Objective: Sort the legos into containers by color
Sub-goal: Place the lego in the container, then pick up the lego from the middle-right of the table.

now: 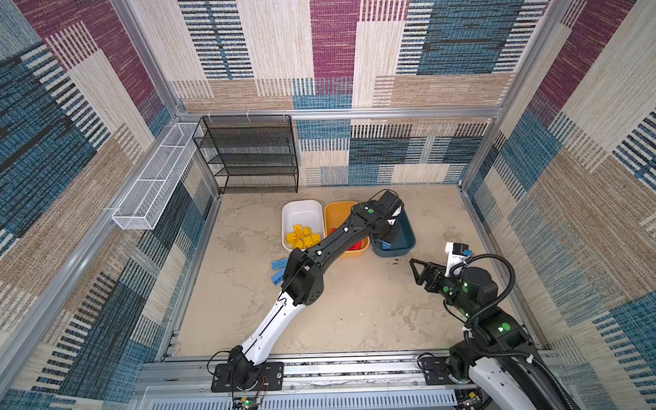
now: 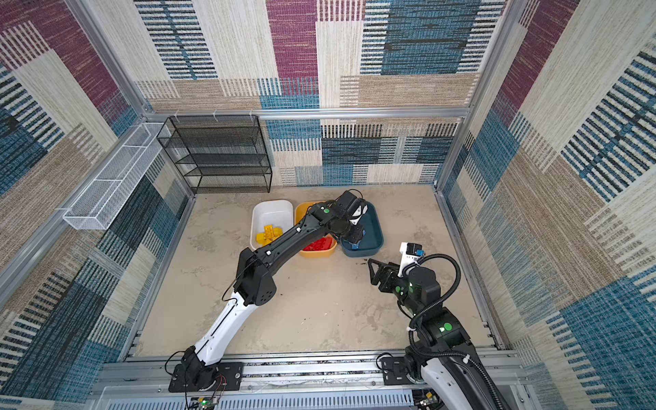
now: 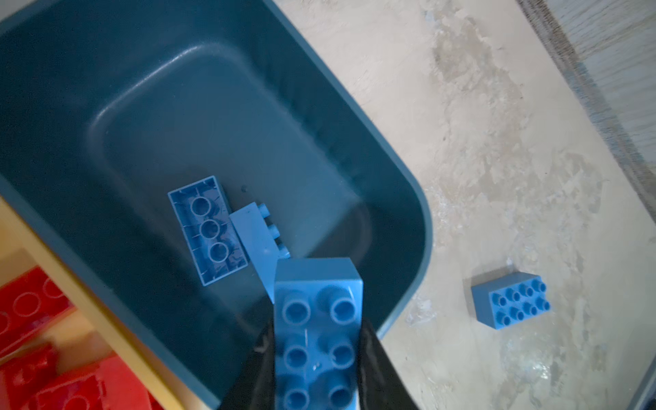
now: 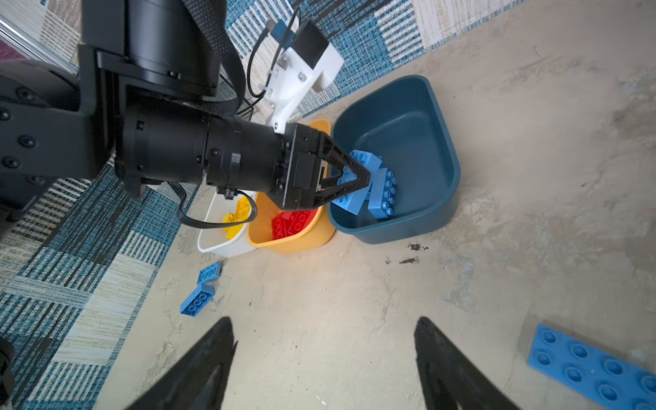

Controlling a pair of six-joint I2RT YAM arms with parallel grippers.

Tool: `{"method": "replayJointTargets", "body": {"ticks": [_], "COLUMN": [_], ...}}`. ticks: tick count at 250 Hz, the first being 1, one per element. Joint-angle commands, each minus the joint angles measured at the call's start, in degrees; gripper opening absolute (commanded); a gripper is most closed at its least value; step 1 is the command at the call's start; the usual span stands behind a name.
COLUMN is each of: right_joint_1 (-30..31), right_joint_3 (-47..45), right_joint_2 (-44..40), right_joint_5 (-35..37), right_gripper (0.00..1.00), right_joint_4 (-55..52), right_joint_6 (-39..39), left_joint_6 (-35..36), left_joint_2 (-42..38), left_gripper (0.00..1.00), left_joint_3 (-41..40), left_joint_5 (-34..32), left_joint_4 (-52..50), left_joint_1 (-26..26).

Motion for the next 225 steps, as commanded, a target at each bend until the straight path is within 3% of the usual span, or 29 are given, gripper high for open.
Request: {"method": "replayJointTargets", "body": {"ticks": [1, 36, 59, 77, 109, 129, 183, 225], "right_joint_1": [0.0, -0.1, 0.0, 0.0, 0.0, 0.0, -0.2, -0.8], "right_joint_3": [-0.1, 0.1, 0.5, 0.8, 0.9, 1.2, 3.3, 1.7], "right_joint_2": [0.3, 1.9, 4.0, 5.7, 8.6, 11.8, 26.9, 34.2], "right_joint_5": [0.6, 3.0, 5.4, 7.9, 15.2, 21.0, 29.0, 30.0], "right_gripper": [0.82, 0.85, 0.93, 1.00, 1.00, 1.00, 1.00, 0.99], "right_joint_4": [0.4, -1.0, -2.8, -4.3, -6.3, -8.4, -12.6, -10.0], "right_joint_6": [1.4, 3.2, 5.0, 6.6, 9.4, 12.0, 16.8, 17.6], "left_joint_6": [-1.1, -0.4, 0.3, 0.9, 1.2, 0.1, -6.6, -10.7], "left_joint_2": [-0.3, -2.2, -4.1, -6.4, -13.1, -19.8, -44.1, -56.2], "left_gripper": [0.29, 0.50, 0.62, 0.68, 0.75, 0.75, 0.76, 0.75], "left_joint_3": [-0.3, -1.5, -2.4, -4.2, -11.0, -19.6, -54.1, -72.7], "left_joint_5": [2.4, 2.4, 1.6, 0.6, 0.2, 0.1, 0.7, 1.8], "left_joint_4": [-0.7, -0.2, -0.3, -0.3, 1.3, 5.0, 24.7, 31.3], "left_joint_1": [0.5, 0.7, 0.7, 0.8, 0.9, 0.8, 0.4, -0.5]}}
